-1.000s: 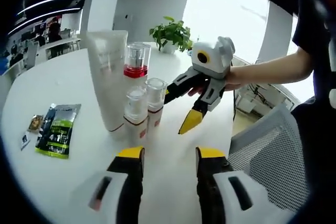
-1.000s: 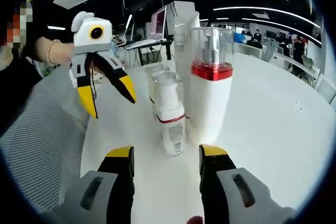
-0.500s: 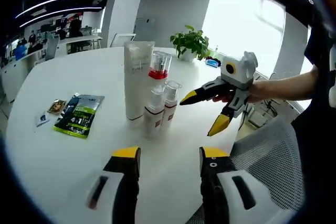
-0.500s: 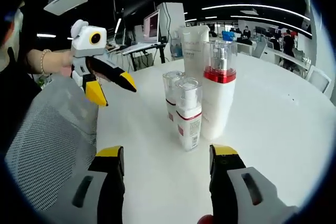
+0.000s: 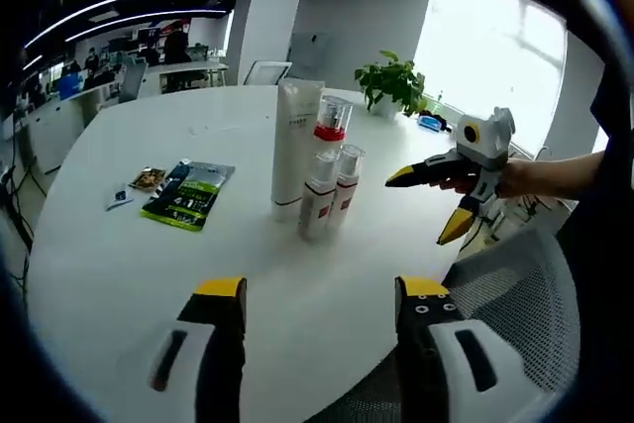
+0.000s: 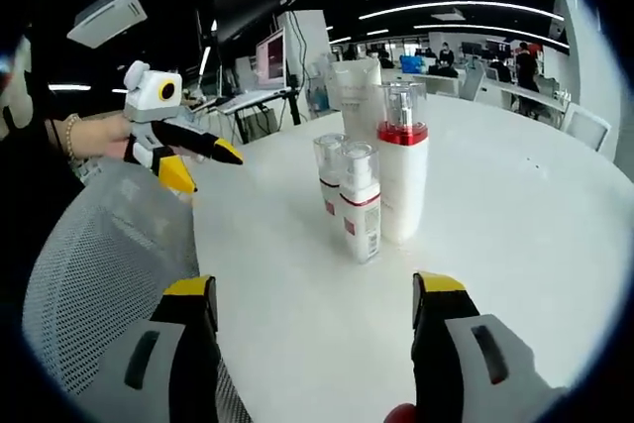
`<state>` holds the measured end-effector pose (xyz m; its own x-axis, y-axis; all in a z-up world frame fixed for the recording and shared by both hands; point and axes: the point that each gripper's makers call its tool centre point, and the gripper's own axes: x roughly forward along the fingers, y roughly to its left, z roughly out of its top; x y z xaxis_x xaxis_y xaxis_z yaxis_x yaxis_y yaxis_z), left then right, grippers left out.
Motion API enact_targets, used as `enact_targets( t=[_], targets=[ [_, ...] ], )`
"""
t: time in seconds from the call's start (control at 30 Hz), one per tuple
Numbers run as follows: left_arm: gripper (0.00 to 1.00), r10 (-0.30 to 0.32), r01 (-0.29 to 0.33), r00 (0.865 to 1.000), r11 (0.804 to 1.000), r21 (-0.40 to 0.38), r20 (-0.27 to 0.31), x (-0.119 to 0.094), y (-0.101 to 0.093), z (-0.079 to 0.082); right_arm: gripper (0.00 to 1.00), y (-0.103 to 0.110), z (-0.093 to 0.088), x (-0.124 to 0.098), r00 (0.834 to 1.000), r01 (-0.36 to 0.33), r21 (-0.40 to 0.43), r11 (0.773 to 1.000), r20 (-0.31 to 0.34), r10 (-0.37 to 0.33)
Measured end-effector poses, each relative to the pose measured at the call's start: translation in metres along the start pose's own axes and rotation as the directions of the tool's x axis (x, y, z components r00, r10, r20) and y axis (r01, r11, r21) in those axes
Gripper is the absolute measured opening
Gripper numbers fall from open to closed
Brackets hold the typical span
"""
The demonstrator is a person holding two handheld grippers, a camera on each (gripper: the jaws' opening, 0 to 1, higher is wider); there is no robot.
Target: Arrange the skincare products in the storage area until every visible bottle or jar stands upright without overlapping.
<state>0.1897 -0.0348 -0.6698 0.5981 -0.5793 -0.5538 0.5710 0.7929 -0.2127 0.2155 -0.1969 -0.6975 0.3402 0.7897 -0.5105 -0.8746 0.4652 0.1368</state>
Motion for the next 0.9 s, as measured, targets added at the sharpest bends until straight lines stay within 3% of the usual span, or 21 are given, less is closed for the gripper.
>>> enact_targets(
  t=[0.3, 0.43, 0.67, 0.77, 0.9],
  targets=[
    [0.61, 0.02, -0.02, 0.999, 1.0, -0.004, -0.026, -0.014, 0.007, -0.009, 0.86, 0.017, -0.01, -0.007, 1.0, 0.024, 0.059, 0.998, 0.001, -0.024],
    [0.68, 0.026, -0.026, 0.999, 1.0, -0.005, -0.031, -0.021, 0.01, -0.008, 0.89, 0.027, 0.003, -0.012, 0.998, 0.048, 0.084, 0.995, 0.044, -0.052],
    [0.75, 0.013, -0.012, 0.999, 1.0, 0.013, -0.033, -0.038, 0.012, -0.009, 0.96, 0.038, 0.014, -0.019, 0.993, 0.093, 0.126, 0.988, 0.058, -0.1],
    [0.79, -0.015, 0.017, 0.999, 0.999, 0.04, -0.048, -0.043, 0.012, -0.016, 0.96, 0.044, 0.023, -0.023, 0.987, 0.088, 0.194, 0.977, 0.118, -0.113],
    [0.81, -0.019, 0.022, 0.998, 0.999, 0.047, -0.064, -0.049, 0.021, -0.025, 1.0, 0.042, 0.022, -0.026, 0.982, 0.124, 0.21, 0.97, 0.112, -0.15]
  ],
)
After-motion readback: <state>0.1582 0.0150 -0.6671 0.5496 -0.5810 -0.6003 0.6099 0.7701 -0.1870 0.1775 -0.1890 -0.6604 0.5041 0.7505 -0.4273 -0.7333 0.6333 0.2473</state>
